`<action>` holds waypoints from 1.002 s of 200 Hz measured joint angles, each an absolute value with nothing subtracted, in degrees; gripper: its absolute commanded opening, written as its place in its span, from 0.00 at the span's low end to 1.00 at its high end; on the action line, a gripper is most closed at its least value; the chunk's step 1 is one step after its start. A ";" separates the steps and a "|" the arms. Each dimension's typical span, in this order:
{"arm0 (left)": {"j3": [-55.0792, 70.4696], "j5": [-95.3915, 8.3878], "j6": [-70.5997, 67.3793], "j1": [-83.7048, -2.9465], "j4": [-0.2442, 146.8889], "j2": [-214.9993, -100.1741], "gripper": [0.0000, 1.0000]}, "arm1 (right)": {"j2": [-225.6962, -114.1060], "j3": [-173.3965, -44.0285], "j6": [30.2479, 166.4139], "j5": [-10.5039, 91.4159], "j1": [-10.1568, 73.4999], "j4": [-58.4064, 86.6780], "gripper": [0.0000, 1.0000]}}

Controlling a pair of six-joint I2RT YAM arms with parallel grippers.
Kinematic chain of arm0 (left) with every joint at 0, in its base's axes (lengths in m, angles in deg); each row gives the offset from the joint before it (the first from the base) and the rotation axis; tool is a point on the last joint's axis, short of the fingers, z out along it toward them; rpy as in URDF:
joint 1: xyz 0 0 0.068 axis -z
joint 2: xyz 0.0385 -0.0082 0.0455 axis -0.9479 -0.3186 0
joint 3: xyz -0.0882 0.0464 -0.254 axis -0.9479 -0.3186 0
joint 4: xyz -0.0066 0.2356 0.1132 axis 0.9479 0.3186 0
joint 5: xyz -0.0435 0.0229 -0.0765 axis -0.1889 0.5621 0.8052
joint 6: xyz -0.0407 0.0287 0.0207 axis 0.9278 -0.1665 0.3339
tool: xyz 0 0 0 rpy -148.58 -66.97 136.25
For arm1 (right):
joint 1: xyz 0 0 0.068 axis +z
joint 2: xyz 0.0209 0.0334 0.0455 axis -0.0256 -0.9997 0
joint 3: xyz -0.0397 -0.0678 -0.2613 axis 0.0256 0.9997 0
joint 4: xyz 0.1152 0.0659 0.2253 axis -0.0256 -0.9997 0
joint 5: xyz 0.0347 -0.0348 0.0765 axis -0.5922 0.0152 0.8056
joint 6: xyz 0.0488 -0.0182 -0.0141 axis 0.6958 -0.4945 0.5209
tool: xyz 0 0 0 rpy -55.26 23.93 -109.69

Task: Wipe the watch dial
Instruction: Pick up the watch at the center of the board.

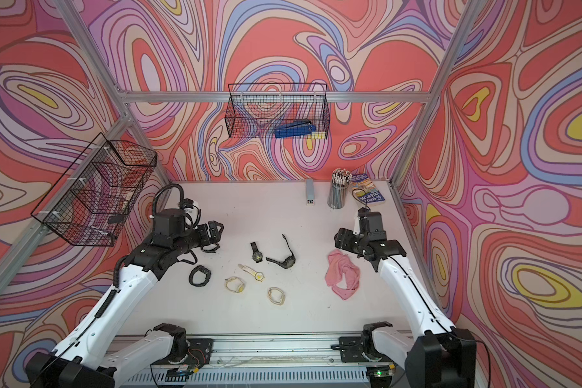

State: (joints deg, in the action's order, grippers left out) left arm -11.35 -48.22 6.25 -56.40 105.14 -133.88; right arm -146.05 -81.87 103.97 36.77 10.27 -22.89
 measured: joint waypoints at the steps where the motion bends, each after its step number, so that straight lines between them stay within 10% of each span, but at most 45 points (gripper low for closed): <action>1: -11.32 -48.18 6.38 -56.22 105.36 -133.88 0.86 | -146.01 -81.78 104.04 36.73 10.49 -22.96 0.74; 129: -13.55 -38.87 28.00 -43.72 104.86 -141.73 0.98 | -146.33 -74.09 113.61 32.73 19.56 -27.35 0.73; 200: 3.17 -41.34 36.09 -36.51 110.04 -160.07 0.72 | -147.21 -71.97 114.88 31.68 19.56 -25.36 0.73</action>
State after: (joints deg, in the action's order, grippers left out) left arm 3.17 -41.34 36.09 -36.51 110.04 -160.07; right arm -147.21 -71.97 114.88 31.68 19.56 -25.36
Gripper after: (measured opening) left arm 0.785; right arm 0.733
